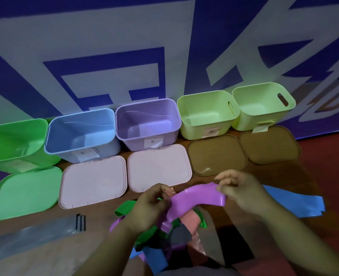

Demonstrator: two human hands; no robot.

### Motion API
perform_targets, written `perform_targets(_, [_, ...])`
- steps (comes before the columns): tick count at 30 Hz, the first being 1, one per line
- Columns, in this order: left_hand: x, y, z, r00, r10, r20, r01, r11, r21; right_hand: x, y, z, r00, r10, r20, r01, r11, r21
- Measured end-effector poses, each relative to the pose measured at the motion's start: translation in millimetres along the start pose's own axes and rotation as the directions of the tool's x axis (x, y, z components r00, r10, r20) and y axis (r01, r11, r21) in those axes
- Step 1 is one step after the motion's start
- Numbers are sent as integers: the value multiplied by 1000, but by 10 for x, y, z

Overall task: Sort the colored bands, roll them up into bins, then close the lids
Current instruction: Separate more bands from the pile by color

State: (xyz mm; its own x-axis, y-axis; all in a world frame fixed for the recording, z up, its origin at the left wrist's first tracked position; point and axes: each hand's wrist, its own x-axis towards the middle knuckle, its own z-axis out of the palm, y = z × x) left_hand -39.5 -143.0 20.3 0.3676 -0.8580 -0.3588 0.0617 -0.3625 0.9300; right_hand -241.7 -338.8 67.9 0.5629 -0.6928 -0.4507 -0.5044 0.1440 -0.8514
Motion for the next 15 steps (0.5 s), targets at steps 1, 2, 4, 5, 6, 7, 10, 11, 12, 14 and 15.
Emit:
perform_targets(1, [29, 8, -6, 999, -18, 36, 18, 1000, 2, 21, -10, -46, 1000, 16, -24, -15, 999, 43])
perform_targets(2, [59, 4, -8, 997, -34, 74, 33, 999, 19, 33, -1, -102, 999, 31, -44, -28, 996, 86])
perform_targets(4, [122, -26, -8, 986, -60, 154, 42, 992, 122, 33, 64, -225, 995, 53, -87, -41, 990, 134])
perform_targets(5, [158, -42, -7, 978, -74, 196, 37, 982, 184, 21, 123, -288, 992, 61, -107, -46, 989, 138])
perform_targets(6, [203, -66, -12, 966, -90, 243, 28, 969, 246, -5, 195, -346, 990, 67, -121, -51, 990, 130])
perform_targets(7, [251, -68, -8, 950, -109, 294, 12, 949, 314, -38, 282, -396, 988, 68, -137, -53, 993, 109])
perform_targets(10, [420, -10, 45, 900, -203, 386, 1, 886, 464, -152, 555, -557, 970, 92, -225, -78, 995, 70])
perform_targets(11, [483, 8, 81, 889, -220, 402, 3, 880, 474, -191, 637, -613, 959, 96, -266, -82, 995, 63])
perform_targets(12, [542, 33, 125, 882, -226, 414, -2, 876, 483, -231, 721, -676, 947, 96, -306, -82, 995, 59])
perform_targets(14, [655, 56, 214, 884, -205, 420, -40, 862, 505, -310, 898, -780, 928, 94, -360, -75, 995, 68])
perform_targets(15, [710, 63, 262, 890, -181, 418, -68, 854, 515, -350, 993, -819, 922, 95, -376, -73, 995, 72])
